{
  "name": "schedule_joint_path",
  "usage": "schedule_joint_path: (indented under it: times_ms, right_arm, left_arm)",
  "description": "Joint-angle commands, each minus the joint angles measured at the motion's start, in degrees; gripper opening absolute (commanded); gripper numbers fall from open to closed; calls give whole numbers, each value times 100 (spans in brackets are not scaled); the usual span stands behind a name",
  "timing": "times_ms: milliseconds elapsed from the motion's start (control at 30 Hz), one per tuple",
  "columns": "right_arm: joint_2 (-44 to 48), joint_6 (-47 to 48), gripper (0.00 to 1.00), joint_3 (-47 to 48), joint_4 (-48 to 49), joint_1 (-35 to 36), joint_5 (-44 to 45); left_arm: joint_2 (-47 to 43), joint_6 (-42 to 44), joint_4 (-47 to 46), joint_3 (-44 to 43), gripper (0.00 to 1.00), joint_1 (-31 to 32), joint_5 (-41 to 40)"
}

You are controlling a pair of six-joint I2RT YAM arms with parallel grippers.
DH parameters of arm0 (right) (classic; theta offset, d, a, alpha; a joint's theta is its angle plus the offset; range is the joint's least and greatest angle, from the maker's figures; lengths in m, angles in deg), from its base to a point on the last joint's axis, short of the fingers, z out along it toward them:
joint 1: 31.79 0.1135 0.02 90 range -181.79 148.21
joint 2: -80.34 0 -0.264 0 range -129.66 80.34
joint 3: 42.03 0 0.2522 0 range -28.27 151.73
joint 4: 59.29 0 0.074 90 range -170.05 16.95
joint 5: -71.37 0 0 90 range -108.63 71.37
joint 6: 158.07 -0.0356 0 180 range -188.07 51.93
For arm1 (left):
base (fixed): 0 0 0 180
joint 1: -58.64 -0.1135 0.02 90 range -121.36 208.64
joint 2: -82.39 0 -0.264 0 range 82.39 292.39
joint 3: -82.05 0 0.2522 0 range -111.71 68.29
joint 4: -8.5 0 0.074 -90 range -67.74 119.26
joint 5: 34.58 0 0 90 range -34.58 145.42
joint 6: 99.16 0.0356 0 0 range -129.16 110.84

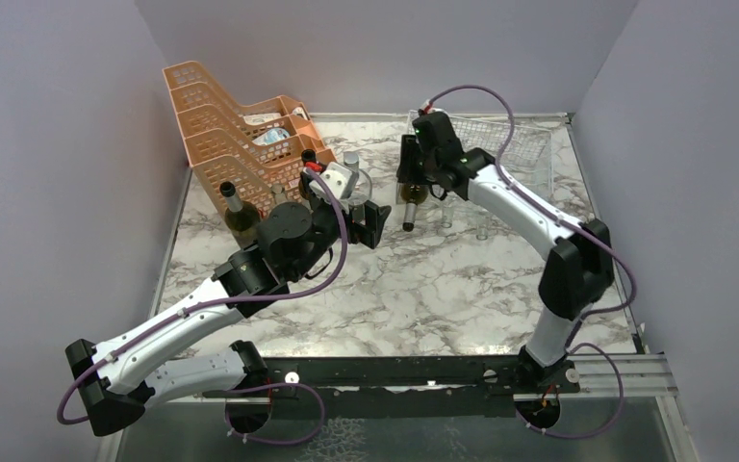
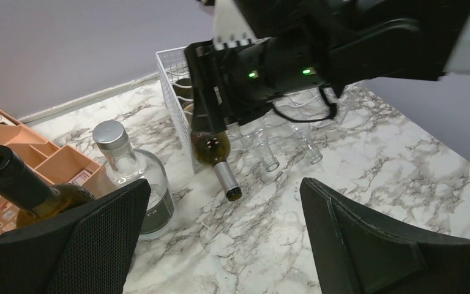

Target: Put the wine bottle on the wine rack

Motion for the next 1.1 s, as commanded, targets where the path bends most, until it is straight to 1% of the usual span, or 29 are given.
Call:
schedule_joint_path:
  times_ms: [0,167,300,433,567,633,733,933,1067]
  right_arm:
    - [1180,-103,54,-796,152,35,523]
    - [2269,-274,53,-2128,-76,34,992]
    - [2879,-632,46,-3129,-343,-34,1233]
    - [3121,-925,35,-3939,-297,-415,981]
    - [3094,-981,29,-4555,171,-989,454]
    - [2975,-911,26,-4740,421,-1281,145]
    - [2651,-795,24,-4761,602,-1463,91]
    - [2009,-534,21,-4465,899,-1658,398]
    - [1879,-239,21,-4403,1455,-1744,840]
  left_arm:
    - [-115,78,97,-74,99,8,-185]
    - [-96,10,117,6,99,8,-234]
    - [23,-85,151,59,99,-9,-228]
    - [210,-215,288,85,99,-117,-213]
    - [438,-479,571,22,99,-431,-25]
    - [511,-588,664,9,99,-619,142]
    - [535,-674,744,22,99,-806,300]
    - [492,-810,934,-9,99,-1203,303]
    - [426,-930,1098,-25,99,-1507,256]
